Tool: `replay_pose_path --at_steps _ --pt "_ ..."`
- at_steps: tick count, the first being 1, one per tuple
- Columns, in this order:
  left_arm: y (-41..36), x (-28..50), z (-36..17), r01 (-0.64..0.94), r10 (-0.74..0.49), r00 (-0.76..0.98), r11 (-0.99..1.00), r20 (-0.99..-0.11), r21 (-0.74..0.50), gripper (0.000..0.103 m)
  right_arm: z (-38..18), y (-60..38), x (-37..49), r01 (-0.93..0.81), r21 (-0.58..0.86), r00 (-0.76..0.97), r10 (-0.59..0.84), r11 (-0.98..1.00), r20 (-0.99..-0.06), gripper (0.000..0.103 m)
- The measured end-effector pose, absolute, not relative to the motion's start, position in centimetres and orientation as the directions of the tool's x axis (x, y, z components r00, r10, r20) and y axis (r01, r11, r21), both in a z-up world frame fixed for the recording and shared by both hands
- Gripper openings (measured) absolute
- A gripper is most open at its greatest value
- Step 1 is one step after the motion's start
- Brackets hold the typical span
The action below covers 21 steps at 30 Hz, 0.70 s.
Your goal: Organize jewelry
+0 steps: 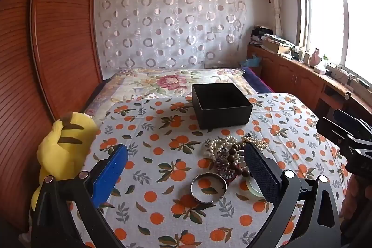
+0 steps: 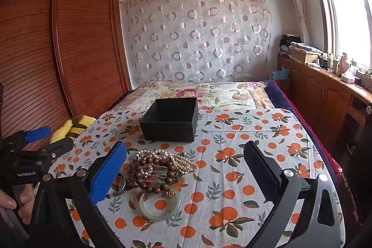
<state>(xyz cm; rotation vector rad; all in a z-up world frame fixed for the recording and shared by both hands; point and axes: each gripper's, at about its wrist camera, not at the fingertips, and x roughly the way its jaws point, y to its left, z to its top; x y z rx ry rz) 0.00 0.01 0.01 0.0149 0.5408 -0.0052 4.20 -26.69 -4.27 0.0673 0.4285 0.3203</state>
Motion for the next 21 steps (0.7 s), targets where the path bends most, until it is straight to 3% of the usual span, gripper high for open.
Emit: replay_pose_path --at_steps 21 --pt "0.04 -0.02 0.02 0.01 -0.004 0.863 1.0 -0.506 0.009 0.097 -4.39 -26.66 4.19 -0.29 0.125 0.859 0.315 0.949 -0.403 0.101"
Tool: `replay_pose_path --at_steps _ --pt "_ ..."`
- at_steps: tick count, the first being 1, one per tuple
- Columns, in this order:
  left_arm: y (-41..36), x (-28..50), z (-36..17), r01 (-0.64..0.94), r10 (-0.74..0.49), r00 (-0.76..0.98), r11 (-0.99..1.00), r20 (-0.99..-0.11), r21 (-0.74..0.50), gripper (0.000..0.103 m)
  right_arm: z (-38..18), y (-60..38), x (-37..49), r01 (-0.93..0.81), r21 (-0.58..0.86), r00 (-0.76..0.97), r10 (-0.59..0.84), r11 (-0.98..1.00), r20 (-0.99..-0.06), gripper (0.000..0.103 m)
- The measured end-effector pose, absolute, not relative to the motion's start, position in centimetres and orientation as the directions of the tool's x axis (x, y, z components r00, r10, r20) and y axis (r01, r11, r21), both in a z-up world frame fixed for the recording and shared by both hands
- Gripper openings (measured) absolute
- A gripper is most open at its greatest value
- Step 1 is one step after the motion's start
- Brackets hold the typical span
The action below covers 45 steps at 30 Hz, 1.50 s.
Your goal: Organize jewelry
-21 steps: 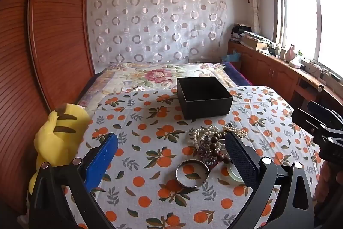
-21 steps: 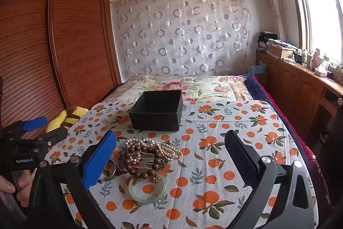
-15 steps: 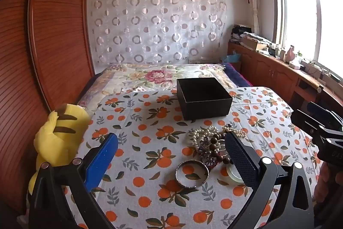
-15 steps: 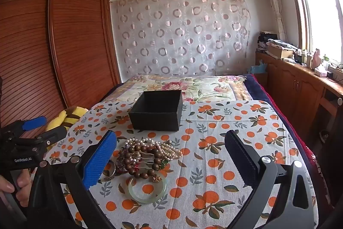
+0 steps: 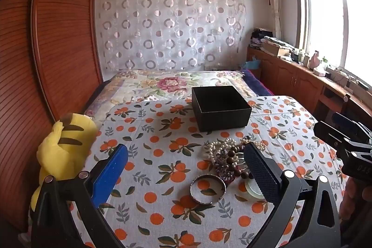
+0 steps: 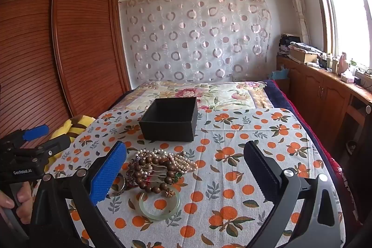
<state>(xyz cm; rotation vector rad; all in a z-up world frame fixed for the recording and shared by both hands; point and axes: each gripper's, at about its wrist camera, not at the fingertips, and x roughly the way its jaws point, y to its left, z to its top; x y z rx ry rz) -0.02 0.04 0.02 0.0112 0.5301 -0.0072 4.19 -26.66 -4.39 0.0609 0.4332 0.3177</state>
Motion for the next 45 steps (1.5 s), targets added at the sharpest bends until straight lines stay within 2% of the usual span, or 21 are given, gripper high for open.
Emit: replay_pose_path --at_steps 45 --pt "-0.3 -0.5 1.8 0.008 -0.009 0.875 1.0 -0.484 -0.004 0.097 -4.2 -26.6 4.0 -0.29 0.125 0.86 0.315 0.949 -0.401 0.101"
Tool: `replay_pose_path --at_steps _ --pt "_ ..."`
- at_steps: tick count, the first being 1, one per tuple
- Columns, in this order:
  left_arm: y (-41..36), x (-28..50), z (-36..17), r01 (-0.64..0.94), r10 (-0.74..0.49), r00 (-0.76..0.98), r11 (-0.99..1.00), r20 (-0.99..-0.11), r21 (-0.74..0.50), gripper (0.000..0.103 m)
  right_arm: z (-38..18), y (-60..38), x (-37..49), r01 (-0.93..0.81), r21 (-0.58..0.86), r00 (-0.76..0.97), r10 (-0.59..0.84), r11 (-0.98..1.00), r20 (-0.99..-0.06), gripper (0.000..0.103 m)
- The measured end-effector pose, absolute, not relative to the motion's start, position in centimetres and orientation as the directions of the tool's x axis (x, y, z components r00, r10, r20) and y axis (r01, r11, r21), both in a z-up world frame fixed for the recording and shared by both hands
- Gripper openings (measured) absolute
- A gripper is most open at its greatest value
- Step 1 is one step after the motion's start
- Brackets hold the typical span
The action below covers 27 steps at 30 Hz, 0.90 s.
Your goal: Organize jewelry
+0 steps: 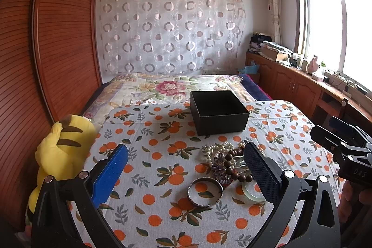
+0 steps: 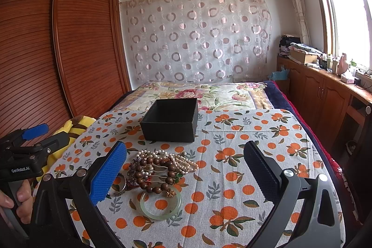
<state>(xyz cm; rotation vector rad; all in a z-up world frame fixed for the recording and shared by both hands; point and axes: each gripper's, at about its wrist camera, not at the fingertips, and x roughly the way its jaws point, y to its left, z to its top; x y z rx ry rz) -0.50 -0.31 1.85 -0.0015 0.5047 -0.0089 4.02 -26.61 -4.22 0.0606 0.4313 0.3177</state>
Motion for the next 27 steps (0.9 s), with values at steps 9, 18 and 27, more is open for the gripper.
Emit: replay_pose_path --at_steps 9,18,27 --pt "-0.33 -0.51 2.0 0.009 -0.011 0.876 1.0 -0.482 -0.005 0.097 -4.08 -26.58 3.95 -0.291 0.125 0.86 0.316 0.949 -0.401 0.101" --pt "-0.26 -0.57 1.86 0.008 -0.01 0.876 1.0 -0.482 -0.006 0.097 -4.01 -26.54 3.89 -0.291 0.124 0.86 0.316 0.949 -0.4 0.101" --pt "-0.35 -0.66 1.87 0.007 -0.009 0.874 1.0 -0.485 -0.007 0.097 -4.15 -26.56 3.88 -0.291 0.125 0.859 0.317 0.949 -0.402 0.101"
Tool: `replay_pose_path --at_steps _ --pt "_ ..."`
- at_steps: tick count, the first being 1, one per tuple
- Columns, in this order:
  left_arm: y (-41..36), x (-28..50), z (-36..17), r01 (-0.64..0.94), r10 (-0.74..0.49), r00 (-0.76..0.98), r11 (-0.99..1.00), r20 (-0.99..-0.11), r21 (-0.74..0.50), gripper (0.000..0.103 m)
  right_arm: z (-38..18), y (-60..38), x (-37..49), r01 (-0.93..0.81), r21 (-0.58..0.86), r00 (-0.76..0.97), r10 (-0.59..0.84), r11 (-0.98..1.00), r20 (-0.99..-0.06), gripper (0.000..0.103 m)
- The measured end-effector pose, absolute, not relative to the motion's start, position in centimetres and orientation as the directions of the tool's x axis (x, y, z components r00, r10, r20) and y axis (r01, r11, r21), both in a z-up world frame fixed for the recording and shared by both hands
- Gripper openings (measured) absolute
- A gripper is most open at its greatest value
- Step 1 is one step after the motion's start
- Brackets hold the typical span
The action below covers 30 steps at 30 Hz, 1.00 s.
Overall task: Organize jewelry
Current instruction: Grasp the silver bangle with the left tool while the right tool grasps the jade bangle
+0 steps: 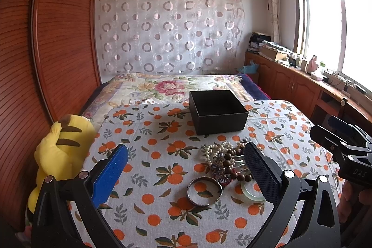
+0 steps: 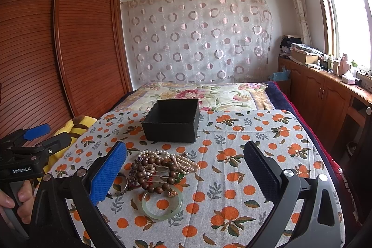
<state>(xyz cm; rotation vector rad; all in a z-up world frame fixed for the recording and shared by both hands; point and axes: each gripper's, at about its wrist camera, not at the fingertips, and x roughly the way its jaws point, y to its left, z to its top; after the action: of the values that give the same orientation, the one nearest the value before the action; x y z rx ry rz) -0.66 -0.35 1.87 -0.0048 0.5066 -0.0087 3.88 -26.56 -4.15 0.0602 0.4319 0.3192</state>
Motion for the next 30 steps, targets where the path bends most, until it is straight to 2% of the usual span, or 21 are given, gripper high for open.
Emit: replay_pose_path --at_steps 20,30 --pt "0.6 2.5 -5.2 0.077 -0.09 0.746 0.996 -0.66 -0.048 0.097 -8.7 -26.1 5.3 -0.378 0.122 0.759 0.382 0.918 -0.527 0.101" --pt "-0.7 4.5 -7.8 0.167 -0.163 0.658 0.984 -0.735 -0.068 0.096 -11.0 -25.5 6.1 -0.433 0.112 0.682 0.407 0.894 -0.608 0.087"
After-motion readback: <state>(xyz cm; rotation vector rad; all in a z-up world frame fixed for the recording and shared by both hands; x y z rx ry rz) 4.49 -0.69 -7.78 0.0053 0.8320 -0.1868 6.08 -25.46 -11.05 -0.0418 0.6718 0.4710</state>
